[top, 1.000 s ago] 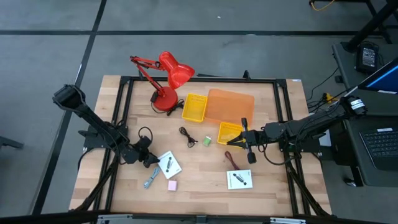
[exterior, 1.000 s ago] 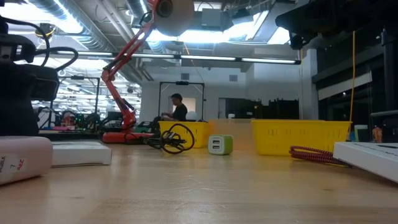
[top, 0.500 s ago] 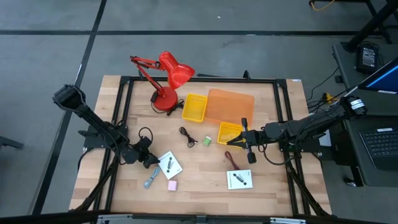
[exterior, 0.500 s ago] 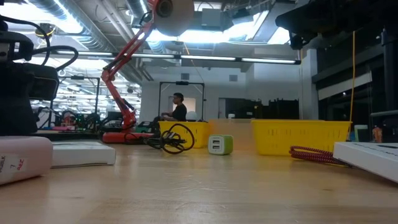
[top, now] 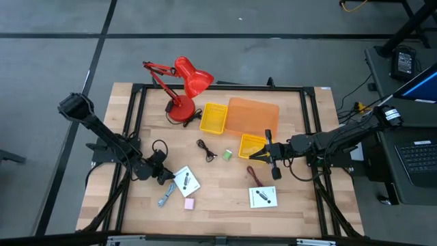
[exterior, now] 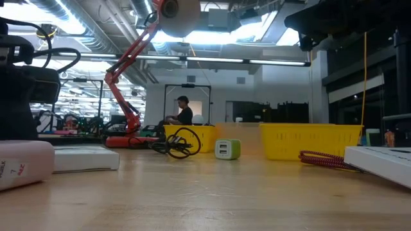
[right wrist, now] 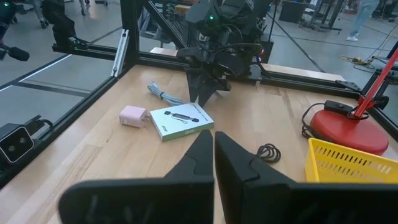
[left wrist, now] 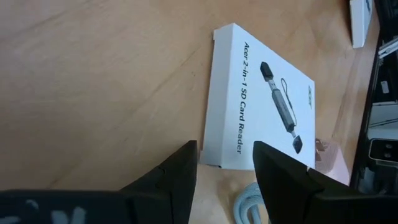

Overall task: Pick and place items into bin
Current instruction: Put the left white box into the orange bin

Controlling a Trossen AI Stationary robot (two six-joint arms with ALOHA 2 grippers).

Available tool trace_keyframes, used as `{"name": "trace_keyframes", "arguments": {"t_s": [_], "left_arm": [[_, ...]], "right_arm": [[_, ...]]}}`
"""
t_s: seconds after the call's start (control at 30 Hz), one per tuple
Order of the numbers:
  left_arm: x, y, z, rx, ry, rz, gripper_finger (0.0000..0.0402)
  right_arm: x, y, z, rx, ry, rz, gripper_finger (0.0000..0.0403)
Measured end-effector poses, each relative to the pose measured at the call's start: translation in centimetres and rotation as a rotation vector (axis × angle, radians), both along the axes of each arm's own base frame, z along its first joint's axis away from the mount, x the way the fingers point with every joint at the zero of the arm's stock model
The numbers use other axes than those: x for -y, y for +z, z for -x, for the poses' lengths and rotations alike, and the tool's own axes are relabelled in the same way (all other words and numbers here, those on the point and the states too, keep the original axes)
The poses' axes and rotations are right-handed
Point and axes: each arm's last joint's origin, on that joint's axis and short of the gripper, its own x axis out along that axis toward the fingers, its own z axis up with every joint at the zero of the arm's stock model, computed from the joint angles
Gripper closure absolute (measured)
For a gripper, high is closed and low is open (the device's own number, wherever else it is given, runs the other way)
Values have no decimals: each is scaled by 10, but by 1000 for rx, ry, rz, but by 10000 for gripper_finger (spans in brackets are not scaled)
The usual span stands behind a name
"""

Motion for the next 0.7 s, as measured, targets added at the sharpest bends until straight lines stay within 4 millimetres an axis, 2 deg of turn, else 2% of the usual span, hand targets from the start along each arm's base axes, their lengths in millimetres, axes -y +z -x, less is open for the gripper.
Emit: {"name": "trace_keyframes", "arguments": {"t_s": [0.23,0.5,0.7], "left_arm": [[1,-6,0,-47,-48,-31,282],[1,-7,1,-63,-74,-44,281],[1,-8,2,-99,-88,-27,325]], "right_arm": [[0,0,0,0,0,0,402],[0,0,0,0,0,0,402],[0,0,0,0,-1,0,402]]}}
